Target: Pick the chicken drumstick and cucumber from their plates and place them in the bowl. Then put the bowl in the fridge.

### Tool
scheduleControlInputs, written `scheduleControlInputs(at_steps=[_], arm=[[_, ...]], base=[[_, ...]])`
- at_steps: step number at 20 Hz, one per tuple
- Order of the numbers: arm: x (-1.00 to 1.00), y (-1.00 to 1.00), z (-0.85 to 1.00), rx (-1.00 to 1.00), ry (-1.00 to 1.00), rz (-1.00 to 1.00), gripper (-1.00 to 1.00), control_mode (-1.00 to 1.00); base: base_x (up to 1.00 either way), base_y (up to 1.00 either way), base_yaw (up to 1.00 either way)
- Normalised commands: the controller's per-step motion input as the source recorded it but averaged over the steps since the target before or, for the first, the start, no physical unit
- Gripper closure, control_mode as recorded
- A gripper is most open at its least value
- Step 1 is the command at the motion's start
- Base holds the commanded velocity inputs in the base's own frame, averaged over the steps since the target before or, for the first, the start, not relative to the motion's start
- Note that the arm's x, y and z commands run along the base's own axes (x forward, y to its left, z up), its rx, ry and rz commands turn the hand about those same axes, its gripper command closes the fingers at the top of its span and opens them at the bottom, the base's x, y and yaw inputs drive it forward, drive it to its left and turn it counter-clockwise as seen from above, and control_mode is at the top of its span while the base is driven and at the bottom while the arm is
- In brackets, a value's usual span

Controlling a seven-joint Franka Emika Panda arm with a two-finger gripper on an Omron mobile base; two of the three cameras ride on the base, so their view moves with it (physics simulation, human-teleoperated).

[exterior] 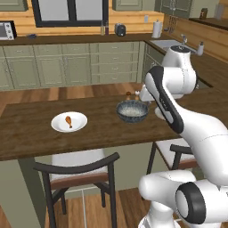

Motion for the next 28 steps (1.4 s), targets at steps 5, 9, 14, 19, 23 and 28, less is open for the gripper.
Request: scheduleControlInputs(at_steps=[5,9,14,19,23,28], arm=[[0.0,0.0,0.0,0.0,0.0,0.0,-1.0,1.0],[0.01,0.0,0.0,0.0,0.0,0.0,-1.0,-1.0],[0.74,-0.38,-0.24,0.0,0.06,-0.06,-1.0,-1.0],[0.92,-0.83,-0.32,0.0,0.23,-0.23,-1.0,-1.0],[0.58,-1.0,-0.42,0.0,0.18,-0.27,-1.0,-1.0],[0.8,-0.95,-0.28,0.0,0.14,-0.3,-1.0,-1.0]], base=[[0.85,0.0,-0.01],[0.0,0.0,0.0],[0.0,0.0,0.0],[0.0,0.0,0.0],[0.0,0.0,0.0],[0.0,0.0,0.0]])
